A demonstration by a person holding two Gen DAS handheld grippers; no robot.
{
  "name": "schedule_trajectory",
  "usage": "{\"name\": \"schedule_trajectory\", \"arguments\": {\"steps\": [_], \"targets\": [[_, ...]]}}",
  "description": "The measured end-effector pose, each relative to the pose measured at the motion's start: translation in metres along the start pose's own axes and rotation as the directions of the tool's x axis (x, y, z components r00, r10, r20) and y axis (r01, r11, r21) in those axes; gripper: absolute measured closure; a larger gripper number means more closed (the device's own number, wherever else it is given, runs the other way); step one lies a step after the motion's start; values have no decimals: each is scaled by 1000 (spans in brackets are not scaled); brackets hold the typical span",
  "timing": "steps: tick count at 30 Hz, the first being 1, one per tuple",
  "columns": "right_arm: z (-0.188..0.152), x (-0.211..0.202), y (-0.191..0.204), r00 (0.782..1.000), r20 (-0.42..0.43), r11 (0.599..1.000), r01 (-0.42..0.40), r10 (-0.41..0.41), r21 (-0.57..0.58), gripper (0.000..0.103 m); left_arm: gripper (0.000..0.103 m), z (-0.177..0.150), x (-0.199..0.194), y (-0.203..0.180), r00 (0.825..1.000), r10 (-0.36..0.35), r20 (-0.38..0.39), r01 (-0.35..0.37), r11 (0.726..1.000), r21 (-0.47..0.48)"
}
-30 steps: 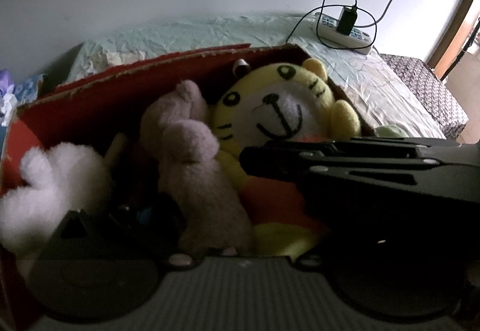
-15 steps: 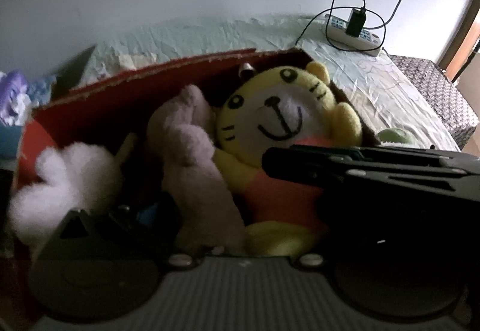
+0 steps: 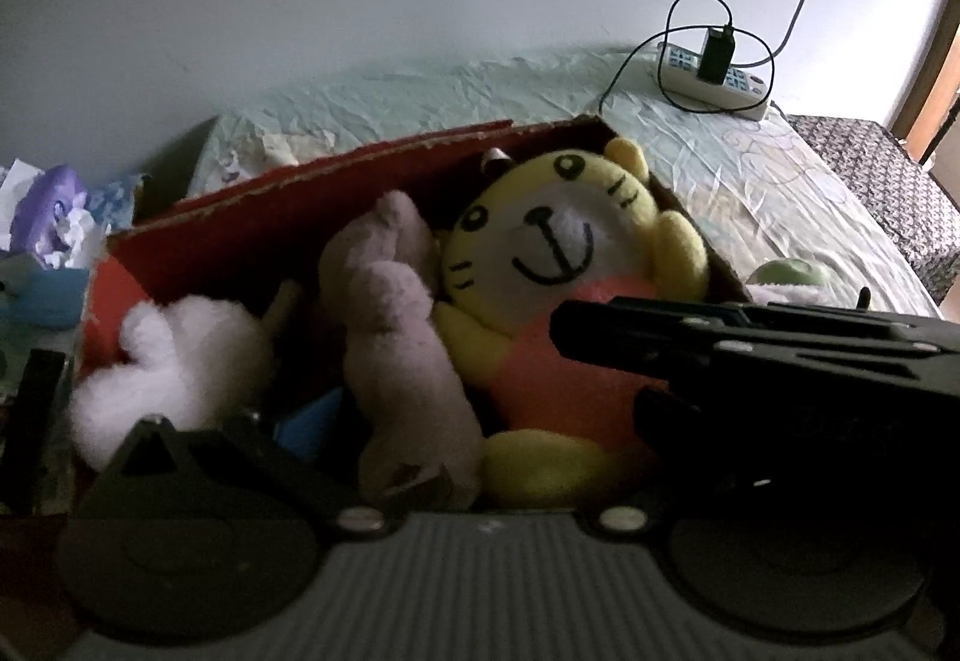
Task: Organize objects
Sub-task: 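Withdraw the right gripper from the box toward the green bean plush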
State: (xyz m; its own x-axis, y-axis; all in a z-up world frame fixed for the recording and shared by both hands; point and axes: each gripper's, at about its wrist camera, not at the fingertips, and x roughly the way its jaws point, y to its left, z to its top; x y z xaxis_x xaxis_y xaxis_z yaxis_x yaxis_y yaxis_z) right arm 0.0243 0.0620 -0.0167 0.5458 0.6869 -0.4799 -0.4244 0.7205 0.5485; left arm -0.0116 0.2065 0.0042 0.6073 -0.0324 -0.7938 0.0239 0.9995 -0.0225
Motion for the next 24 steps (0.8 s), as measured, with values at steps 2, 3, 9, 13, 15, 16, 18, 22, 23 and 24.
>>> {"name": "schedule_trajectory", "arguments": {"steps": [2,3,9,13,15,16,18,22,23,24], "targets": [[-2,-2,1,1000,3,1000,1,-1,-4,77,1,-1,-1,0,1000,12,0,-12,1000,3],[-2,-3,1,1000,5,1000,1,-1,-6,77,1,-2,-2,-1,1000,18,0,-18,1000,5],[-4,-8,0,1000,2,1000,-14,14,-1,77,1,-6,-5,-7,999,37,1,-37,999,0],[-6,-12,-1,1000,0,1000,-30,30,-1,77,1,-8,-7,-10,999,50,-1,-50,999,-3],[-6,-14,-3,999,-5,999,-39,39,8,77,1,-10,-8,-13,998,60,-1,-60,998,-9],[-6,-15,-4,999,-7,999,-44,45,15,77,1,-10,-9,-14,998,69,-1,-69,998,-14],[-6,-18,-6,999,-7,998,-52,52,26,74,1,-10,-10,-15,997,81,-3,-81,996,-27],[-6,-26,-13,997,-4,995,-82,82,57,67,1,-11,-15,-18,994,112,-1,-112,992,-50],[-6,-28,-15,996,-2,994,-93,93,62,67,1,-11,-17,-18,993,120,-1,-120,991,-56],[-6,-31,-16,995,1,993,-101,101,63,67,1,-11,-18,-19,992,126,-1,-126,990,-62]]}}
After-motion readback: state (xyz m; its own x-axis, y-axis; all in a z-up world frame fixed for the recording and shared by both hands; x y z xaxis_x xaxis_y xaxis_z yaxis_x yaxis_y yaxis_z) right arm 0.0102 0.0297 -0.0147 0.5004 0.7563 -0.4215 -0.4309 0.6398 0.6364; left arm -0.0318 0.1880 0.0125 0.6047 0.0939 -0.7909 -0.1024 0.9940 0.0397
